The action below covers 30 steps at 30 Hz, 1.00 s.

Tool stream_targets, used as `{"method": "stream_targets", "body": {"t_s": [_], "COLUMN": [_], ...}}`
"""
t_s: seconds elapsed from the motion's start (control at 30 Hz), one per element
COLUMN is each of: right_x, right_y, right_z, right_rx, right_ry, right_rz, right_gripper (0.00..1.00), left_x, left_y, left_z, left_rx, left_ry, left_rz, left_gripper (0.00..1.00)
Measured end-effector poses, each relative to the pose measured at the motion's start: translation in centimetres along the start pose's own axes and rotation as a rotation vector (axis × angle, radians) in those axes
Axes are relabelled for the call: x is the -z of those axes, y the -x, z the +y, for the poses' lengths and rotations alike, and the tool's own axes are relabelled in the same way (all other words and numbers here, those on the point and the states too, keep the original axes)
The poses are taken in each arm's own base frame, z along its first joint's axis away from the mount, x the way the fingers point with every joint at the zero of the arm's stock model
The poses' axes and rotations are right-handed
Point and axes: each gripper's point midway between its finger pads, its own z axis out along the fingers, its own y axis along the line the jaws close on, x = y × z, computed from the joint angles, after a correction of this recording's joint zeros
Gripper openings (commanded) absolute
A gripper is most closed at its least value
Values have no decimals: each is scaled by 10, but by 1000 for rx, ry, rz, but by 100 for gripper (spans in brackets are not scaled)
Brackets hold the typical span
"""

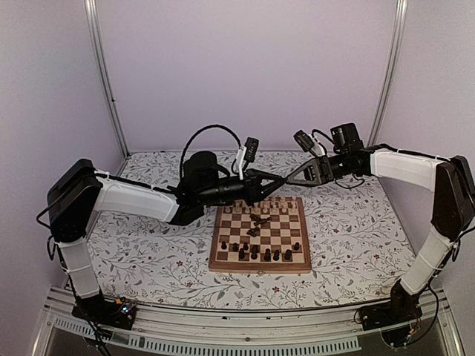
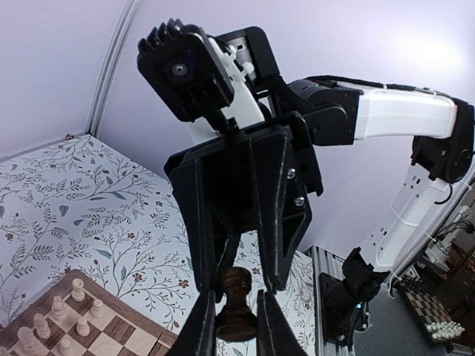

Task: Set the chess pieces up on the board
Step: Place the chess piece on the chessboard.

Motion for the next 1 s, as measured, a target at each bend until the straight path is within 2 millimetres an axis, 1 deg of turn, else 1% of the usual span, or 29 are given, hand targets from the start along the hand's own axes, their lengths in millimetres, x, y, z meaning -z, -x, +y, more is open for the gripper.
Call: {"method": "stream_targets", "body": {"t_s": [0.13, 0.27, 0.33, 0.4, 0.6, 0.67, 0.77, 0.87, 1.0], "right_x": [0, 0, 0, 0, 1, 2, 5, 13, 24], "right_y": [0, 0, 0, 0, 0, 1, 5, 7, 4], "right_z": [0, -1, -1, -2, -8, -12, -19, -23, -28], "right_rx": [4, 6, 6, 6, 17, 41, 100, 180, 281], "right_ry": [-2, -5, -6, -10, -51, -92, -178, -291, -418], "right_rz": [-1, -1, -1, -1, 1, 6, 19, 51, 117], "right_gripper": [23, 22, 20, 16, 8, 7, 7, 7, 7], "left_x": [0, 0, -1, -2, -4, -3, 3, 15, 37], "left_y": [0, -1, -2, -3, -6, -9, -7, 6, 42], "left_z": [0, 0, 1, 1, 3, 6, 13, 14, 14], "left_rx": [1, 5, 7, 11, 15, 10, -3, -34, -104], "left_ry": [0, -1, -2, -4, -3, 15, 61, 109, 205], "left_rz": [0, 2, 4, 9, 20, 33, 62, 82, 90], "left_gripper": [10, 10, 10, 15, 36, 40, 42, 43, 45]}}
